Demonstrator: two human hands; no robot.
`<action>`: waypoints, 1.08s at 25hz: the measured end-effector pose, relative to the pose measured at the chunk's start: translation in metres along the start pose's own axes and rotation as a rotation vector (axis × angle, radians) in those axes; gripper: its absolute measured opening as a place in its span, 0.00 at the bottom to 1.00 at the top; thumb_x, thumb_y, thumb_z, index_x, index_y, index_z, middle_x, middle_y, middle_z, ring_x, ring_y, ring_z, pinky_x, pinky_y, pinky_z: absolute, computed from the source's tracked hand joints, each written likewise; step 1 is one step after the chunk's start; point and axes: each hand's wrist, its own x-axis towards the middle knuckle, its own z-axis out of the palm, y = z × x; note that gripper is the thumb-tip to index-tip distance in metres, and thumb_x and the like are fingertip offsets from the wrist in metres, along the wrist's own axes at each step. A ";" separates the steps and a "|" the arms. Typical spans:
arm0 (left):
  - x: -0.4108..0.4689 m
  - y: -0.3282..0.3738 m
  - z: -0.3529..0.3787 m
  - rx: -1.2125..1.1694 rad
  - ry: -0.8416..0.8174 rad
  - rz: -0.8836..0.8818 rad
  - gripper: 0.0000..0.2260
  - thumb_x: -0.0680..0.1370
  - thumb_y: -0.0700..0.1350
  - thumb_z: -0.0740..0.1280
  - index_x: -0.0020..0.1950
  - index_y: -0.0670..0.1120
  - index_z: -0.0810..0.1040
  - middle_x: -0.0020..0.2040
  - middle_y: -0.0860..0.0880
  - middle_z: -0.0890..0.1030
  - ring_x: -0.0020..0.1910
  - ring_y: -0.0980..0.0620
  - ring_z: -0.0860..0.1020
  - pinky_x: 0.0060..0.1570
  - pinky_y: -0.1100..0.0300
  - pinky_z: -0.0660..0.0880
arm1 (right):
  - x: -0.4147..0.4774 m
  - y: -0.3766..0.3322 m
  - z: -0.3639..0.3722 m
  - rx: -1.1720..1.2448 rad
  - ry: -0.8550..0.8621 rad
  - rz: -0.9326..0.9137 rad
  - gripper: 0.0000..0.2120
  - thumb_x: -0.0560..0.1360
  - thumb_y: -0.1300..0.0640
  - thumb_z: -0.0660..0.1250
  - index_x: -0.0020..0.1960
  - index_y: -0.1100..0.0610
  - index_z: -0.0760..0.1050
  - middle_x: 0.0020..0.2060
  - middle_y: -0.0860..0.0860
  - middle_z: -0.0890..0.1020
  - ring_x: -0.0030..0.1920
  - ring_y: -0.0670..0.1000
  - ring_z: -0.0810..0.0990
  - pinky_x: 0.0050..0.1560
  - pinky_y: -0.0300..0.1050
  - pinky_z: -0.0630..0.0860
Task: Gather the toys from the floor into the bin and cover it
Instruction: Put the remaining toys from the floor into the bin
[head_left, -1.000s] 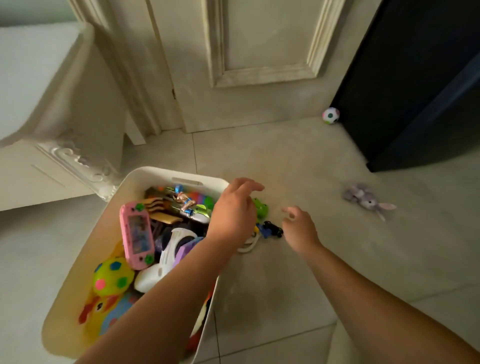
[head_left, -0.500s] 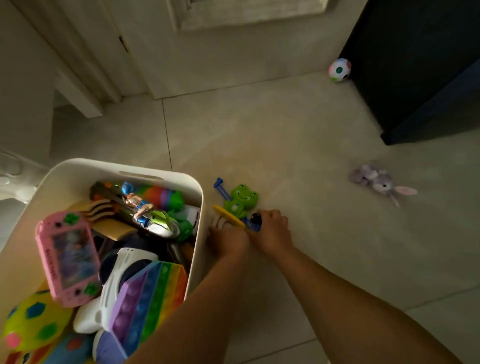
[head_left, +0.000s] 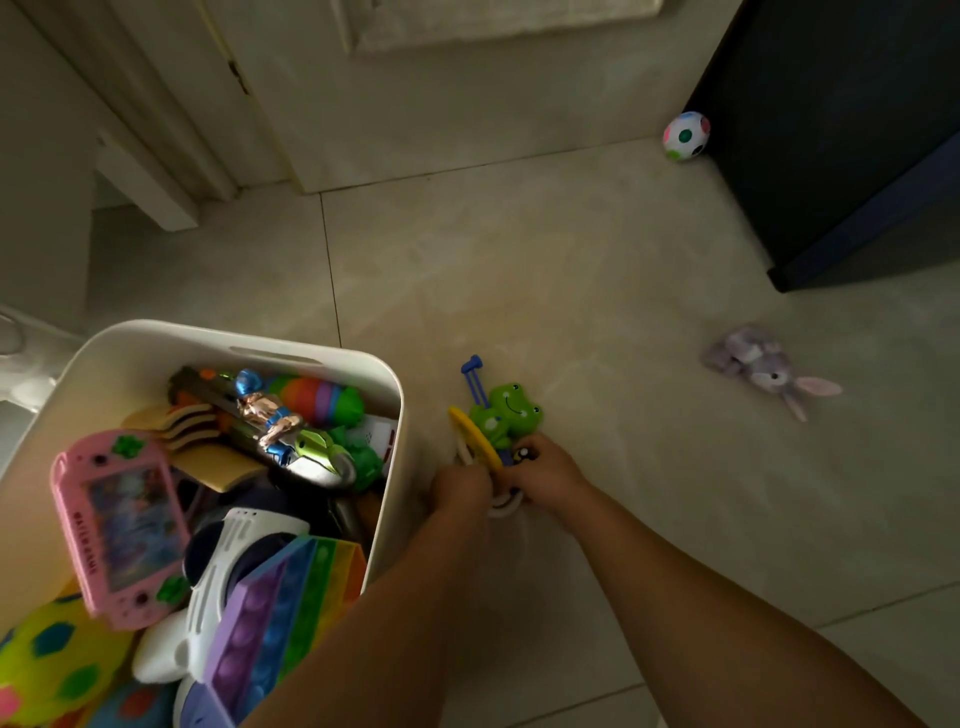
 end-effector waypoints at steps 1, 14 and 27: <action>-0.006 0.002 0.000 0.008 -0.010 0.045 0.13 0.78 0.40 0.63 0.60 0.35 0.77 0.59 0.40 0.80 0.59 0.40 0.78 0.45 0.54 0.77 | -0.005 0.001 -0.004 0.109 -0.034 0.037 0.14 0.64 0.61 0.75 0.46 0.52 0.75 0.49 0.59 0.82 0.44 0.56 0.81 0.48 0.53 0.80; -0.152 0.030 -0.073 -0.347 -0.024 0.595 0.09 0.79 0.47 0.63 0.52 0.44 0.66 0.40 0.46 0.75 0.40 0.48 0.76 0.33 0.59 0.70 | -0.146 -0.056 -0.036 0.671 -0.164 -0.277 0.15 0.74 0.69 0.64 0.57 0.56 0.73 0.40 0.52 0.80 0.39 0.50 0.79 0.46 0.48 0.75; -0.203 -0.017 -0.256 -0.380 0.012 0.765 0.09 0.78 0.47 0.61 0.49 0.42 0.76 0.37 0.46 0.78 0.34 0.50 0.76 0.33 0.59 0.77 | -0.273 -0.135 0.061 0.498 -0.289 -0.490 0.15 0.72 0.68 0.67 0.56 0.56 0.73 0.41 0.54 0.79 0.39 0.51 0.79 0.44 0.49 0.79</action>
